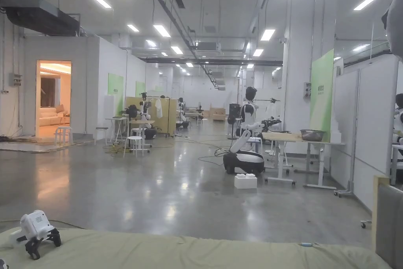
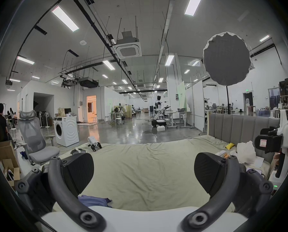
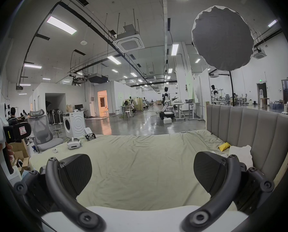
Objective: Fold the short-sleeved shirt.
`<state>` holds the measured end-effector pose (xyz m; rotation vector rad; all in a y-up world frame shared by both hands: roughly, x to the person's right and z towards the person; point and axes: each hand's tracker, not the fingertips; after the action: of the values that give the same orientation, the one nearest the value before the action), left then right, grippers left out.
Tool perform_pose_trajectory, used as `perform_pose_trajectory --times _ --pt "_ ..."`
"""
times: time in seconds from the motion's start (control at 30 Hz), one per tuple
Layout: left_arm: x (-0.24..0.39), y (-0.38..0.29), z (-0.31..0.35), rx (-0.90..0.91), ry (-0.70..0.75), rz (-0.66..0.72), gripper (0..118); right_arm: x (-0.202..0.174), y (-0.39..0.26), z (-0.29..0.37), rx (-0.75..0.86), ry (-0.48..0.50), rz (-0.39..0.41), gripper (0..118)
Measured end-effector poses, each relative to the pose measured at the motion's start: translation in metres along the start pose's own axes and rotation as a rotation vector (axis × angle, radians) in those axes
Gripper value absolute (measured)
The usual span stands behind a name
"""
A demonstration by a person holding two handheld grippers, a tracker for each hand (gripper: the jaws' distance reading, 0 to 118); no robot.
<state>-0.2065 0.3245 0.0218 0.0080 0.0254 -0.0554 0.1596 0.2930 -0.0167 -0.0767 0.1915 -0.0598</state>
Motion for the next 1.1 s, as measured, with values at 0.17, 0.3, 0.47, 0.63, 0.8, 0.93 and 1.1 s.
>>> perform_pose_trajectory --times 0.17,0.3,0.47,0.63,0.8,0.93,1.1 --pt "-0.002 0.0 -0.001 0.002 0.002 0.01 118 -0.001 0.0 0.001 0.0 -0.014 0.011 118" --pt "-0.004 -0.001 0.0 -0.001 0.013 0.018 118 -0.001 0.001 0.001 0.001 -0.015 0.009 118" --pt "-0.006 -0.001 0.0 -0.006 0.016 0.024 118 -0.001 0.001 0.002 0.006 -0.005 -0.002 118" --pt "-0.007 0.001 0.001 -0.002 -0.005 0.057 118 -0.002 0.003 -0.001 -0.037 -0.021 -0.023 118" --pt "-0.006 0.002 0.0 -0.008 -0.009 0.053 118 -0.013 0.016 -0.009 -0.186 -0.118 -0.103 118" --pt "-0.005 0.001 -0.001 -0.012 -0.033 0.07 118 -0.025 0.023 -0.008 -0.246 -0.164 -0.179 118" --pt "-0.003 0.002 -0.001 -0.013 -0.047 0.061 118 -0.026 0.029 -0.002 -0.201 -0.073 -0.198 118"
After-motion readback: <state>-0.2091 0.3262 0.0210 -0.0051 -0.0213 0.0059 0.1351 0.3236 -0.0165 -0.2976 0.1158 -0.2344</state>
